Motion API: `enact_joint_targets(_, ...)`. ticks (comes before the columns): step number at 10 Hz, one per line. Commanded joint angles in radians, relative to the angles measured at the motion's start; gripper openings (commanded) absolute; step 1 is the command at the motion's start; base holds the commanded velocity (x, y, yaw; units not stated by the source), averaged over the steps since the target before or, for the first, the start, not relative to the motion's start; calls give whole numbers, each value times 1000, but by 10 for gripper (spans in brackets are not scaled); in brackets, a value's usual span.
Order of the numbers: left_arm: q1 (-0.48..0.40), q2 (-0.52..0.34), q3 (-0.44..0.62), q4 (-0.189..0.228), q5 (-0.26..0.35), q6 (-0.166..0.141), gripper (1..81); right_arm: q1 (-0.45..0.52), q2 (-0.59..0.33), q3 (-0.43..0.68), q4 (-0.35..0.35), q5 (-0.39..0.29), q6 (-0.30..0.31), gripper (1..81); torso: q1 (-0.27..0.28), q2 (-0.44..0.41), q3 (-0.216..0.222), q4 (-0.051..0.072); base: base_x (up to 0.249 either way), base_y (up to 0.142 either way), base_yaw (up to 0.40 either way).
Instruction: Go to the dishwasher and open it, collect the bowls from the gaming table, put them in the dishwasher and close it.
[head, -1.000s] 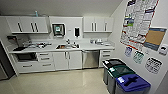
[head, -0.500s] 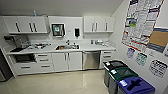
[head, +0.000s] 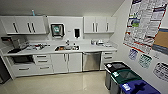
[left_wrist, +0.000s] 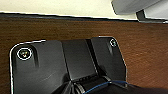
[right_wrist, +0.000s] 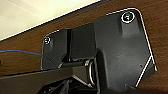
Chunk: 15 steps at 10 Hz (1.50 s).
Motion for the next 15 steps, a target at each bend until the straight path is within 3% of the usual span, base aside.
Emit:
enact_joint_targets(1,-58,-11,14,1,41,5,811,46,-15,11,7,-45,-3,811,0,0,0,0,148,0,0)
enact_joint_targets(15,-58,-12,14,-1,41,5,811,48,-15,11,7,-45,-3,811,1,0,0,0,148,0,0)
